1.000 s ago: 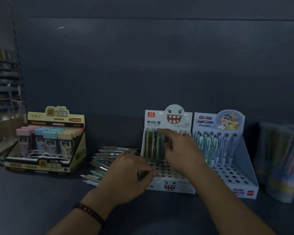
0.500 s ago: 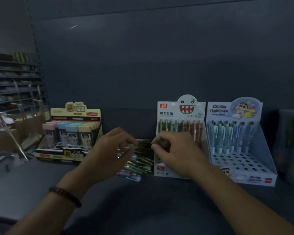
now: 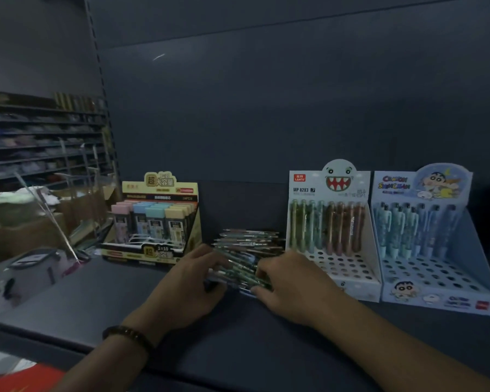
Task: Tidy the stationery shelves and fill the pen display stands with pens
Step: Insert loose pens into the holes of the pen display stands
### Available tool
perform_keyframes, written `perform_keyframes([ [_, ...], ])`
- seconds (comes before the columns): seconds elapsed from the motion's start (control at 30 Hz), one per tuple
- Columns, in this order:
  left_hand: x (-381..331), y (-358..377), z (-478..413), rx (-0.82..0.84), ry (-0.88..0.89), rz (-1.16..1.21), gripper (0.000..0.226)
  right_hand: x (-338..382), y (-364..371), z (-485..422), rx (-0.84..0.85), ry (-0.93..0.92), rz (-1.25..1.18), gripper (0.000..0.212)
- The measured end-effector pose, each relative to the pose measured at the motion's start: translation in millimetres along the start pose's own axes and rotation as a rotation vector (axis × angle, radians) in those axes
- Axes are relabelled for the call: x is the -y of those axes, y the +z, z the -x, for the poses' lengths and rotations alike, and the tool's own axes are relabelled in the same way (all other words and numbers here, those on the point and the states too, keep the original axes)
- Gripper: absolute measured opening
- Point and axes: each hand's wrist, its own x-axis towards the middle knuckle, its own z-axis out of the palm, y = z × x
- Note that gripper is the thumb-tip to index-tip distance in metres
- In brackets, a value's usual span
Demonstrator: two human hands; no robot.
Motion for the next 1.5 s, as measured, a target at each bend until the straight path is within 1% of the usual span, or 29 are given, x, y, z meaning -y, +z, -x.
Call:
perform_keyframes([
  [0.1,-1.9,-0.7,-0.4,0.005,-0.042,0.014,0.028,1.2,4.2,-2.2,0.010,0.041,-0.020,0.032],
  [0.23,-6.2,-2.4,0.1,0.008,-0.039,0.070,0.023,0.6,5.0,-4.1,0.031,0.136,-0.130,0.024],
  [0.33,-7.0,-1.6,0.5,-0.016,-0.064,0.065,0.023,-0.7,5.3,-4.2,0.037,0.183,-0.183,0.019],
  [0.53,-2.0,0.6,0.5,0.003,-0.095,0.055,0.031,-0.5,10.4,-7.4,0.078,0.191,-0.040,0.019],
  [0.73,1.8,2.9,0.1,0.010,-0.126,0.025,0.037,1.1,7.9,-5.5,0.068,0.149,-0.030,0.022],
  [0.83,1.7,1.8,0.6,-0.013,-0.173,0.044,0.050,3.3,-3.8,-1.7,-0.037,0.119,-0.110,0.020],
  [0.93,1.1,0.5,0.7,-0.024,-0.185,0.073,0.060,-5.6,-20.1,-2.7,-0.211,0.148,-0.280,0.014],
  [1.0,-1.4,-1.0,0.4,-0.043,-0.185,0.025,0.069,-15.1,-29.1,-2.5,-0.322,0.176,-0.481,0.013],
  [1.07,-7.6,-3.4,-3.1,-0.075,-0.190,-0.132,0.073,-22.2,-36.4,-0.5,-0.368,0.211,-0.781,0.012],
  [1.1,-13.0,-4.0,-6.7,-0.080,-0.191,-0.171,0.073,-25.3,-39.4,-0.1,-0.387,0.217,-0.897,0.012],
  [1.17,-28.8,-2.5,-20.2,-0.063,-0.167,-0.103,0.069,-32.6,-44.8,-0.3,-0.429,0.216,-1.014,0.012],
  [1.2,-37.6,-0.9,-29.6,-0.054,-0.137,-0.050,0.063,-36.4,-47.6,-0.5,-0.449,0.212,-1.052,0.013],
  [1.3,-58.9,8.5,-58.3,-0.051,-0.033,-0.007,0.034,-48.5,-58.2,0.3,-0.503,0.217,-1.150,0.013],
  [1.33,-64.7,12.3,-65.9,-0.033,-0.026,0.010,0.026,-53.4,-62.4,1.3,-0.522,0.229,-1.174,0.013],
  [1.4,-74.0,18.9,-81.1,0.015,-0.070,0.126,0.018,-63.9,-69.7,2.3,-0.568,0.253,-1.207,0.013],
  [1.5,-84.4,30.8,-98.7,-0.023,-0.143,0.288,0.017,-74.3,-74.4,2.7,-0.670,0.249,-1.177,0.014],
])
